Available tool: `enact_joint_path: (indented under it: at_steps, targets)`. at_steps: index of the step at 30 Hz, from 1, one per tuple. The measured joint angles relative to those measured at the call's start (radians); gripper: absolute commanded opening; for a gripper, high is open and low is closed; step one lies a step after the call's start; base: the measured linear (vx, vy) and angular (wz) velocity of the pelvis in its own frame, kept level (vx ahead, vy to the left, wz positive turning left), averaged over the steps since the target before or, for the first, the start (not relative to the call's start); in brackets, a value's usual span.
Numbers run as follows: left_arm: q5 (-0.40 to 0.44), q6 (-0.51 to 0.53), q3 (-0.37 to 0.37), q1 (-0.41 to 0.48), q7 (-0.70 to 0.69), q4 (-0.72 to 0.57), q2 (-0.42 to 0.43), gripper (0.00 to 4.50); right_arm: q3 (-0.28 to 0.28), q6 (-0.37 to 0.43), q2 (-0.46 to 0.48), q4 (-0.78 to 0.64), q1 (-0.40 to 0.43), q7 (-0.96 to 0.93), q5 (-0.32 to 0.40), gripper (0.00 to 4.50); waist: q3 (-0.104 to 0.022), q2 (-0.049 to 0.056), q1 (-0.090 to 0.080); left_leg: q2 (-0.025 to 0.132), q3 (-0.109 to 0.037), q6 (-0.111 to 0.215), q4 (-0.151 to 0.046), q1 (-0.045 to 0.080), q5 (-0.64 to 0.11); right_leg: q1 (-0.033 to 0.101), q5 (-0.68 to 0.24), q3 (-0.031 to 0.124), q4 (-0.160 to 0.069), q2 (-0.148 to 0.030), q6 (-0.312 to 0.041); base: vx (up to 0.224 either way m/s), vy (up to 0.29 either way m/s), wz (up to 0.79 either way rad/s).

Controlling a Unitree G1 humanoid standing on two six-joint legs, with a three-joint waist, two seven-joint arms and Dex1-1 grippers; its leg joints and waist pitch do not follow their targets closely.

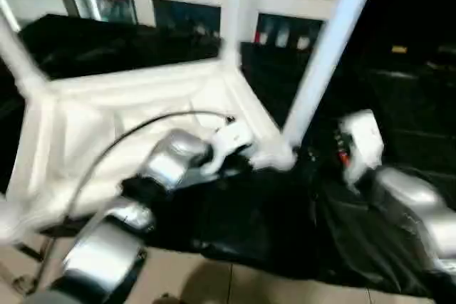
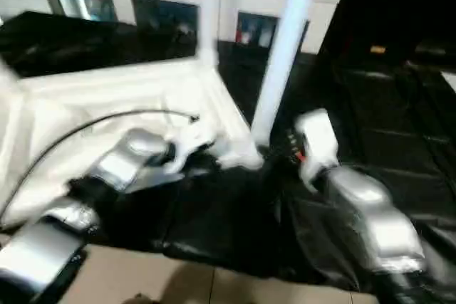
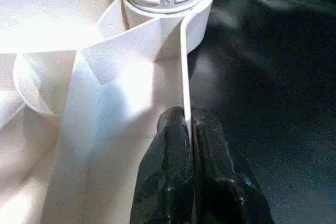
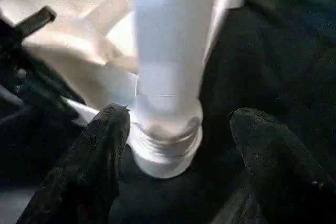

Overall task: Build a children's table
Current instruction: Rotate leg to tighten

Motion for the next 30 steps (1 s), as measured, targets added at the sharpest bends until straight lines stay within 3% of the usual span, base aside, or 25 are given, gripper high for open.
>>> enact_joint_path:
  at_steps: [8,18,30]
  targets:
    - [-0.018,-0.008,-0.039,0.037,-0.14,-0.085,0.053,0.0,0.065,0.01,-0.068,-0.083,0.028,0.118,0.023,3.35,0.0,-0.002,0.003,-0.001,0.002,0.0,0.0,-0.001,0.0,0.0,0.002,0.0,-0.001,-0.003,-0.002,0.0,0.0,0.0]
    - [-0.017,-0.005,-0.048,0.051,-0.171,-0.135,0.078,0.0,0.139,-0.043,-0.111,-0.02,0.019,0.167,-0.072,3.35,-0.001,-0.004,0.004,0.0,0.002,0.004,0.002,-0.012,0.005,-0.005,0.001,-0.006,-0.002,-0.005,-0.001,0.0,0.0,0.0]
    - [-0.015,0.0,-0.049,0.056,-0.168,-0.149,0.078,0.0,0.141,-0.07,-0.054,0.052,-0.009,0.18,-0.057,3.35,-0.001,-0.004,-0.001,0.0,0.002,0.004,0.002,-0.014,0.005,-0.004,0.001,-0.014,-0.001,-0.01,-0.002,0.0,0.0,0.0]
